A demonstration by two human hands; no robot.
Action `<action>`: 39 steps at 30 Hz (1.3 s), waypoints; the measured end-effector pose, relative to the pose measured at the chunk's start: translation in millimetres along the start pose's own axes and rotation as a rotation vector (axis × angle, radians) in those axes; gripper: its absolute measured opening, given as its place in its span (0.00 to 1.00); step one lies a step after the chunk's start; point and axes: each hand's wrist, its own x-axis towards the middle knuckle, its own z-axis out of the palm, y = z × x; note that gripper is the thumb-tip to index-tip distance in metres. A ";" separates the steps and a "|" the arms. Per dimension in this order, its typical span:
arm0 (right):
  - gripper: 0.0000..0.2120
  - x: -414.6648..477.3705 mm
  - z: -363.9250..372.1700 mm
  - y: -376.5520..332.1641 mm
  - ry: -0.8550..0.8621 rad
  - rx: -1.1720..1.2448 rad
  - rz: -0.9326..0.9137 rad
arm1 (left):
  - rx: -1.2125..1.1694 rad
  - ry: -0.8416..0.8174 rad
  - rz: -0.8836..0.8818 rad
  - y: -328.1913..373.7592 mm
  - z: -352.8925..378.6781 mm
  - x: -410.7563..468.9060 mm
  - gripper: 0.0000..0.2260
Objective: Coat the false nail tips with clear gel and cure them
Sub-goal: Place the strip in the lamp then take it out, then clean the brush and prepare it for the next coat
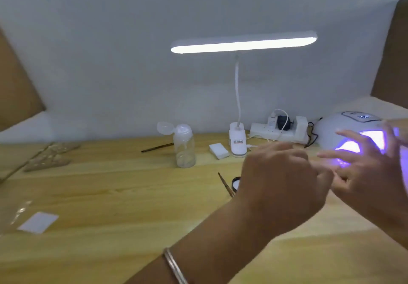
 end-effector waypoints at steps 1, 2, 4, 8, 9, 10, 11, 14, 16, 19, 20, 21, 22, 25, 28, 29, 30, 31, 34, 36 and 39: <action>0.20 0.5 2.8 -9.4 0.086 0.027 0.013 | 0.054 0.013 -0.036 -12.4 -16.8 -10.5 0.15; 0.22 0.5 0.0 -23.4 0.113 0.046 0.023 | 0.098 0.022 -0.053 -23.8 -33.7 -20.9 0.15; 0.23 -3.8 0.6 -38.5 0.131 0.113 -0.002 | 0.225 0.044 -0.129 -50.2 -62.7 -38.1 0.16; 0.22 -7.4 13.4 -47.0 0.014 0.176 -0.031 | 0.433 -0.010 -0.304 -99.3 -106.6 -76.2 0.17; 0.23 -8.3 18.6 -47.4 -0.037 0.159 -0.021 | 0.446 -0.057 -0.364 -109.7 -111.4 -87.4 0.17; 0.26 -6.7 22.0 -48.9 -0.169 0.151 0.003 | 0.445 -0.118 -0.440 -118.9 -113.3 -98.2 0.18; 0.32 -6.5 27.2 -50.7 -0.319 0.178 0.029 | 0.433 -0.176 -0.520 -127.8 -112.7 -108.8 0.19; 0.33 -24.1 37.6 -60.6 -0.571 0.307 -0.119 | 0.487 -0.367 -0.620 -138.9 -105.0 -133.9 0.19; 0.31 -46.2 31.1 -69.4 -0.663 0.394 -0.193 | 0.471 -0.394 -0.601 -138.2 -98.3 -143.1 0.20; 0.29 -79.2 5.2 -64.7 -0.514 0.375 -0.282 | 0.394 -0.354 -0.638 -137.5 -90.8 -144.4 0.16; 0.25 -84.0 1.1 -59.5 -0.483 0.416 -0.246 | 0.385 -0.356 -0.650 -136.7 -88.5 -141.7 0.15; 0.21 -82.8 -2.0 -52.4 -0.507 0.497 -0.172 | 0.378 -0.357 -0.655 -136.5 -86.0 -138.8 0.15; 0.19 -77.0 -1.8 -43.6 -0.512 0.550 -0.117 | 0.375 -0.357 -0.654 -135.8 -83.8 -134.5 0.15; 0.22 -63.4 26.2 -21.3 -0.491 0.605 -0.026 | 0.381 -0.344 -0.650 -138.5 -78.6 -123.9 0.13; 0.22 -61.0 42.8 -26.1 -0.544 0.523 -0.006 | 0.361 -0.328 -0.675 -148.9 -77.9 -117.1 0.11; 0.20 -60.9 42.9 -29.7 -0.560 0.514 -0.002 | 0.345 -0.325 -0.692 -154.4 -77.8 -115.4 0.10; 0.16 -63.1 43.5 -30.7 -0.560 0.557 0.032 | 0.323 -0.321 -0.716 -160.5 -76.9 -113.1 0.09; 0.15 -62.4 42.2 -31.6 -0.544 0.591 0.086 | 0.296 -0.304 -0.748 -167.2 -75.3 -110.5 0.07; 0.17 -30.9 37.7 -41.3 -0.409 0.582 0.151 | 0.218 -0.222 -0.890 -191.9 -62.8 -97.4 0.15; 0.12 13.0 29.9 -58.0 -0.277 0.688 0.095 | 0.126 -0.192 -1.002 -210.3 -50.9 -83.1 0.32; 0.11 98.4 30.8 -98.9 -0.071 0.728 -0.021 | -0.060 -0.176 -1.088 -231.5 -27.6 -61.0 0.43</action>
